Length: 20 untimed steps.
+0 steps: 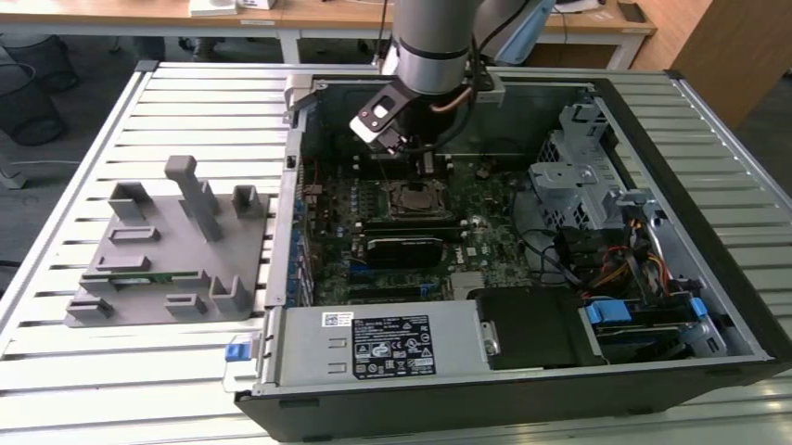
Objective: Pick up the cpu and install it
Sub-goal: 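Close the cpu cover, then install the first cpu locking lever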
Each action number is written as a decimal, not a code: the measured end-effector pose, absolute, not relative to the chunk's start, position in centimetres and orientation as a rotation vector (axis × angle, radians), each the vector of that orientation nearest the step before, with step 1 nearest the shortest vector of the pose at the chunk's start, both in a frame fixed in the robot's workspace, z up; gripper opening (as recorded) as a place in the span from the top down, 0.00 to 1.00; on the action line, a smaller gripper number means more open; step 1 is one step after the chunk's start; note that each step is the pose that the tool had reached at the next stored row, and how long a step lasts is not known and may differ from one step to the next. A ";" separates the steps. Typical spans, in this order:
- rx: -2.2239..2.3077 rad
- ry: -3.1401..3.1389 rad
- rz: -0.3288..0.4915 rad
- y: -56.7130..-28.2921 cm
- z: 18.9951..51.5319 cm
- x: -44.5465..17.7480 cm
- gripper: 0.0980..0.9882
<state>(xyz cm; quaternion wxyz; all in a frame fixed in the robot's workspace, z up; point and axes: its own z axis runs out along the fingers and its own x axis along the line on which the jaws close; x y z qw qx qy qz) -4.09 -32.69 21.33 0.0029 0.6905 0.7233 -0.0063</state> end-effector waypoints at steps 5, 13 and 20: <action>2.165 2.268 -0.020 -32.7 21.3 -3.7 0.99; 2.166 2.268 -0.020 -32.7 21.5 -3.7 0.99; 2.166 2.268 -0.020 -32.7 22.4 -3.7 0.99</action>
